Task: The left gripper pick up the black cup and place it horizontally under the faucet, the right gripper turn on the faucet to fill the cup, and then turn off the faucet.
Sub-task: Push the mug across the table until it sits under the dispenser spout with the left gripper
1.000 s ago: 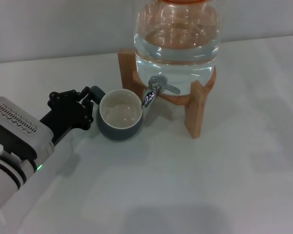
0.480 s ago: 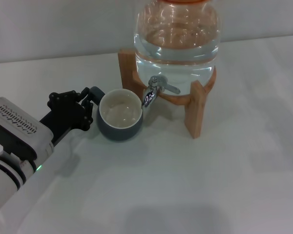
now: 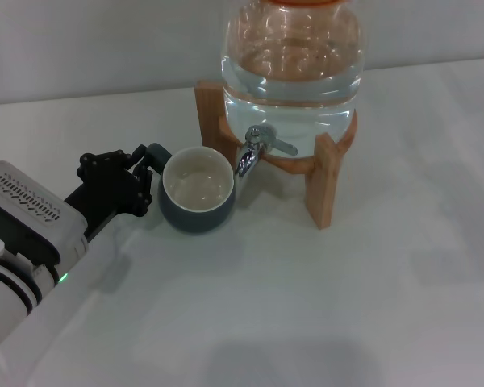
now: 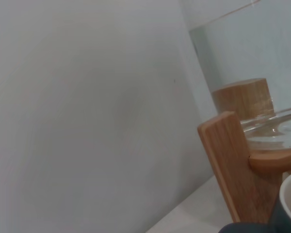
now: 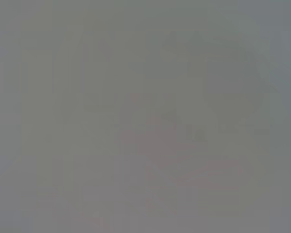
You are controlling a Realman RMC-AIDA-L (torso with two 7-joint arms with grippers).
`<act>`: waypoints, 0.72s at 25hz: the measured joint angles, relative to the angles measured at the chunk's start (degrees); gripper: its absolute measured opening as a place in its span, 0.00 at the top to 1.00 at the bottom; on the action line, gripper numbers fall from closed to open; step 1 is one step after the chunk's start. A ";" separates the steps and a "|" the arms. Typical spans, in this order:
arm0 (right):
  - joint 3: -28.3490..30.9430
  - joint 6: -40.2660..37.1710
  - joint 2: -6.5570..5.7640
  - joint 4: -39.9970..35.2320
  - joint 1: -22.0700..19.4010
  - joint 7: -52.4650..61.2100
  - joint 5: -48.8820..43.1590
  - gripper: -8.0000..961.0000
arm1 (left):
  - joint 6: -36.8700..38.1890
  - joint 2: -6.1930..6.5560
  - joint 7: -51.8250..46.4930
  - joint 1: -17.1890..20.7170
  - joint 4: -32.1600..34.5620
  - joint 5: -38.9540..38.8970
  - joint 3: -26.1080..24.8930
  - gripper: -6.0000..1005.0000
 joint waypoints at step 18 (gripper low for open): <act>-0.08 0.00 0.00 0.00 0.00 0.00 0.00 0.11 | -0.14 0.02 1.05 0.14 -0.10 0.09 0.45 0.93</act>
